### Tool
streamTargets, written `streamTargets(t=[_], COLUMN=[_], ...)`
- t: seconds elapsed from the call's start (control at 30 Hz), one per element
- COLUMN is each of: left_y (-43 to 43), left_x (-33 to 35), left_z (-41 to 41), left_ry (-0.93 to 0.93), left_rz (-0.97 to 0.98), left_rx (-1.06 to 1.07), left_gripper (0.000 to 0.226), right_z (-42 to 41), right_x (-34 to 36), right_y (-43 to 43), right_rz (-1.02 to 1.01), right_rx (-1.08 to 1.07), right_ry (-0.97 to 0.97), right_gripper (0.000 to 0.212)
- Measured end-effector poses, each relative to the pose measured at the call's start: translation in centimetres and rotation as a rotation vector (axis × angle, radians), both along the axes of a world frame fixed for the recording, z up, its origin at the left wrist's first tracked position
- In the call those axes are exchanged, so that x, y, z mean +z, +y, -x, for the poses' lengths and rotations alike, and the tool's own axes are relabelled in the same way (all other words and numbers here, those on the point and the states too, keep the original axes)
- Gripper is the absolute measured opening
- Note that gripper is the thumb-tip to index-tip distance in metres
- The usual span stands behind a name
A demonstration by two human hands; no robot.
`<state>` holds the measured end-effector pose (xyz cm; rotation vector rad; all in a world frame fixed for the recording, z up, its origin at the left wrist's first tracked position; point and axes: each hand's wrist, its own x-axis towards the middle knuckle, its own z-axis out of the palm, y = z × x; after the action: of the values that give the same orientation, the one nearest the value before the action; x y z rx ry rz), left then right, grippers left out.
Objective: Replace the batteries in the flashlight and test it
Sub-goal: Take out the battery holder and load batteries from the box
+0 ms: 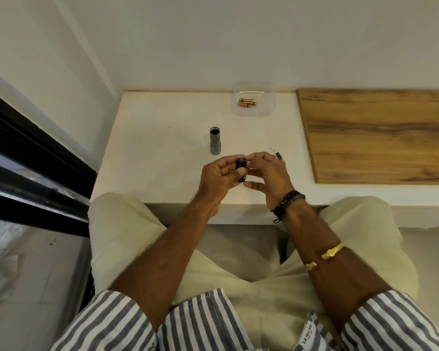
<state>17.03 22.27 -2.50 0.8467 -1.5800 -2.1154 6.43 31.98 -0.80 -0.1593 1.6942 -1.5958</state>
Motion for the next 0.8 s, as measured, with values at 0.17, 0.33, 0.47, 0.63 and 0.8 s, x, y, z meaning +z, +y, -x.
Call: streamTargets(t=[0.17, 0.33, 0.47, 0.63, 0.8], left_y=[-0.2, -0.8, -1.3, -1.2, -1.3], left_x=[-0.1, -0.4, -0.5, -0.7, -0.4], left_z=[0.2, 0.5, 0.5, 0.3, 0.0], left_ry=[0.005, 0.027, 0.07, 0.071, 0.096], left_rz=[-0.082, -0.342, -0.535, -0.562, -0.55], left_rx=[0.038, 0.103, 0.133, 0.121, 0.02], left_gripper=[0.034, 0.026, 0.031, 0.026, 0.028], right_z=[0.3, 1.6, 4.0, 6.8, 7.4], right_x=[-0.6, -0.3, -1.1, -4.0, -5.8], right_y=[0.4, 1.1, 2.0, 2.7, 2.6], right_rz=[-0.029, 0.087, 0.048, -0.301, -0.447], right_rx=[-0.044, -0.228, -0.407, -0.483, -0.459], right_ry=[0.195, 0.139, 0.104, 0.413, 0.548], right_gripper=[0.004, 0.011, 0.017, 0.011, 0.012])
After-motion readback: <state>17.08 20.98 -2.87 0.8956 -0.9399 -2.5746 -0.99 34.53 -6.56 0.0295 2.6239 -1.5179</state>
